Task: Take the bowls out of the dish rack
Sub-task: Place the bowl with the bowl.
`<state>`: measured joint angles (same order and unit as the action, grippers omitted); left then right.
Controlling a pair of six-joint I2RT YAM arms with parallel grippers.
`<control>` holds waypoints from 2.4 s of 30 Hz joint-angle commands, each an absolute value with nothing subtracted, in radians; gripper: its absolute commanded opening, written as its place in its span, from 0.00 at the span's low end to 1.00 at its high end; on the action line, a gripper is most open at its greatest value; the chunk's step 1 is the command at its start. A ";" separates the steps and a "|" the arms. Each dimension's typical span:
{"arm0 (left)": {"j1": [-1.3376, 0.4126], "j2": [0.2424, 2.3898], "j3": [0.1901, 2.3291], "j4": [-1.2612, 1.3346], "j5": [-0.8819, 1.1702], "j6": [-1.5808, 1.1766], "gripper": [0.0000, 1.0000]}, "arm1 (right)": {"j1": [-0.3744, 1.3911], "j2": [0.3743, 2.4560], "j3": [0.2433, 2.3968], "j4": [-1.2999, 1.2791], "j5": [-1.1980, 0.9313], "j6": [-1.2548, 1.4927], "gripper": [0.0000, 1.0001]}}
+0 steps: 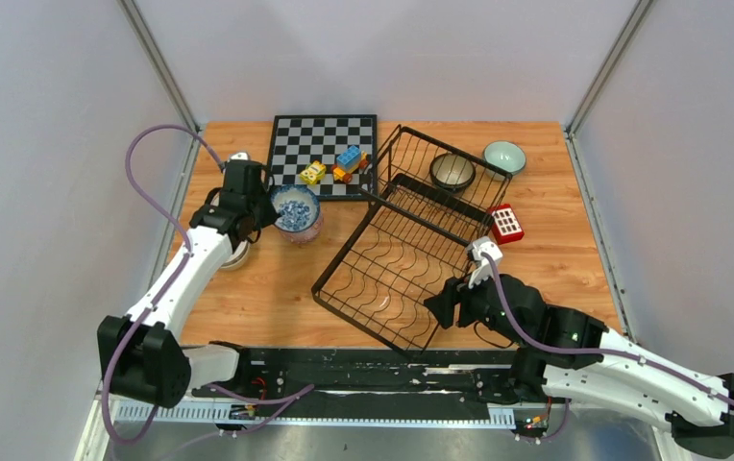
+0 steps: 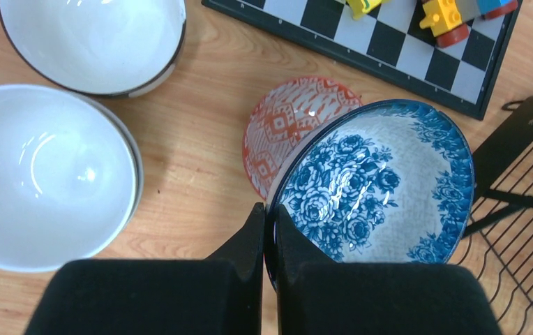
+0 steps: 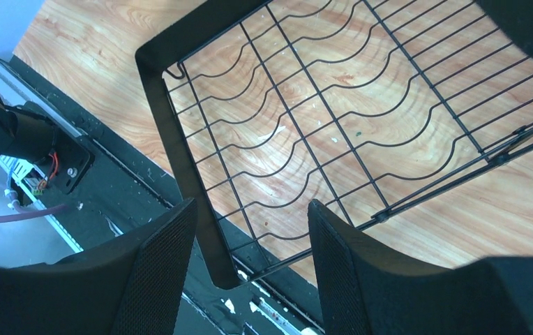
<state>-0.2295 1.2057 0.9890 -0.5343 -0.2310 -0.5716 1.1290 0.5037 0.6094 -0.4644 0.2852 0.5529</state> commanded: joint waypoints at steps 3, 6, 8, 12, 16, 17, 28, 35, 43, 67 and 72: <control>-0.165 1.273 1.047 -0.450 -0.127 -0.572 0.00 | 1.118 0.485 0.608 -0.420 0.329 0.516 0.63; -0.136 1.278 1.021 -0.405 -0.100 -0.583 0.00 | 1.118 0.496 0.614 -0.419 0.301 0.501 0.62; -0.114 1.291 1.010 -0.387 -0.073 -0.591 0.00 | 1.118 0.502 0.616 -0.421 0.298 0.498 0.62; -0.094 1.318 0.989 -0.369 -0.042 -0.596 0.00 | 1.118 0.512 0.619 -0.420 0.309 0.500 0.62; -0.081 1.326 0.953 -0.342 -0.039 -0.600 0.00 | 1.118 0.521 0.624 -0.422 0.309 0.498 0.61; -0.077 1.329 0.948 -0.340 -0.036 -0.599 0.00 | 1.118 0.522 0.622 -0.422 0.309 0.498 0.61; -0.068 1.395 0.929 -0.306 0.020 -0.632 0.00 | 1.118 0.508 0.608 -0.419 0.314 0.504 0.61; -0.068 1.440 0.925 -0.281 0.023 -0.638 0.00 | 1.118 0.481 0.597 -0.428 0.324 0.512 0.61; -0.066 1.496 0.942 -0.267 0.014 -0.635 0.00 | 1.118 0.473 0.594 -0.440 0.328 0.526 0.61; -0.066 1.521 0.938 -0.268 0.048 -0.613 0.18 | 1.117 0.469 0.594 -0.448 0.346 0.525 0.61; -0.066 1.499 0.951 -0.291 0.037 -0.594 0.21 | 1.118 0.473 0.592 -0.448 0.347 0.525 0.61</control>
<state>-0.0734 1.5223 0.9340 -0.2928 0.0235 -0.6144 1.1290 0.4797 0.6064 -0.4339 0.3248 0.5163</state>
